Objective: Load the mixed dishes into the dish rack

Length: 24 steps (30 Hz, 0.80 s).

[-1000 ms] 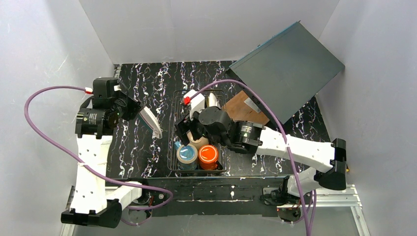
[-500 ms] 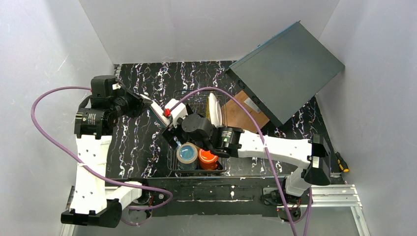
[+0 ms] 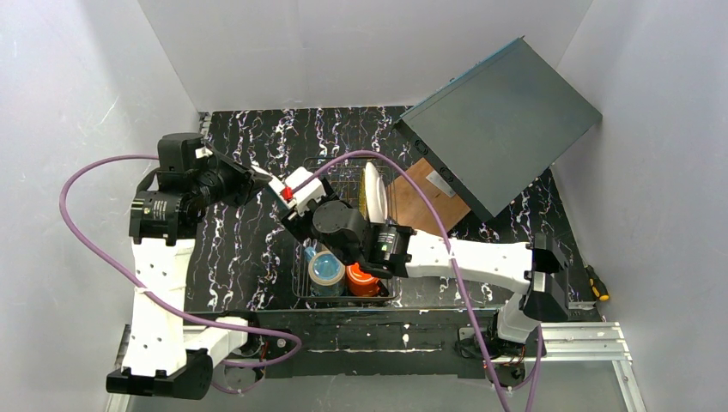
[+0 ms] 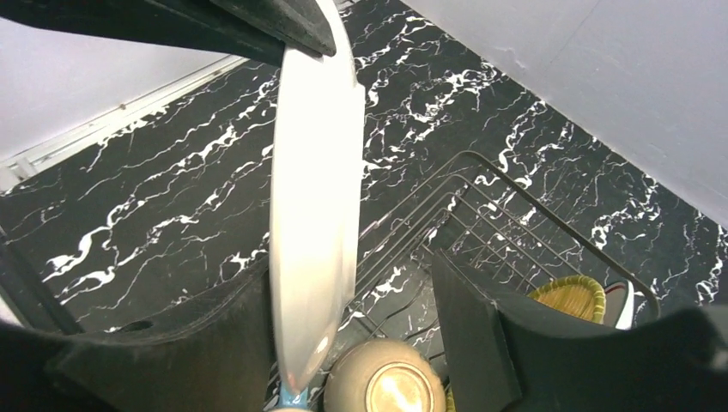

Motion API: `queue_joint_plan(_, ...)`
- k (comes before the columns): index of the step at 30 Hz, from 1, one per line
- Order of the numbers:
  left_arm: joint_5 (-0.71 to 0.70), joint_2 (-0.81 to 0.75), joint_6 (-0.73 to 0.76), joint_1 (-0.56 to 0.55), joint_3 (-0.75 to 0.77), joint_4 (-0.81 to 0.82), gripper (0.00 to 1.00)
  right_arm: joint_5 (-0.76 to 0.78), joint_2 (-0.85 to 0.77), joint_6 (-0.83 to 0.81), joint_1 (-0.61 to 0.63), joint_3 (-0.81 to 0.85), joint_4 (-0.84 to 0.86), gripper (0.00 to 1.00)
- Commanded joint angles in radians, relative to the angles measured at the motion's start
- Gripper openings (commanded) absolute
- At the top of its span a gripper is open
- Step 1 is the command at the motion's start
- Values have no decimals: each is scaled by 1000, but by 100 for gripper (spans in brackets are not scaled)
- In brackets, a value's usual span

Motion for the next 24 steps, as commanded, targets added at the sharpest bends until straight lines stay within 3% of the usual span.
queue_joint_plan(1, 63, -30, -16, 4, 30, 11, 0, 66, 35, -49, 5, 25, 91, 68)
queue_joint_plan(15, 101, -71, -79, 4, -42, 30, 0, 99, 47, -60, 3, 41, 104, 31)
queue_joint_plan(21, 89, -108, -134, 4, -81, 40, 0, 202, 61, -47, 4, 83, 77, 1)
queue_joint_plan(24, 77, -137, -160, 4, -112, 68, 0, 241, 59, -40, 3, 97, 69, 1)
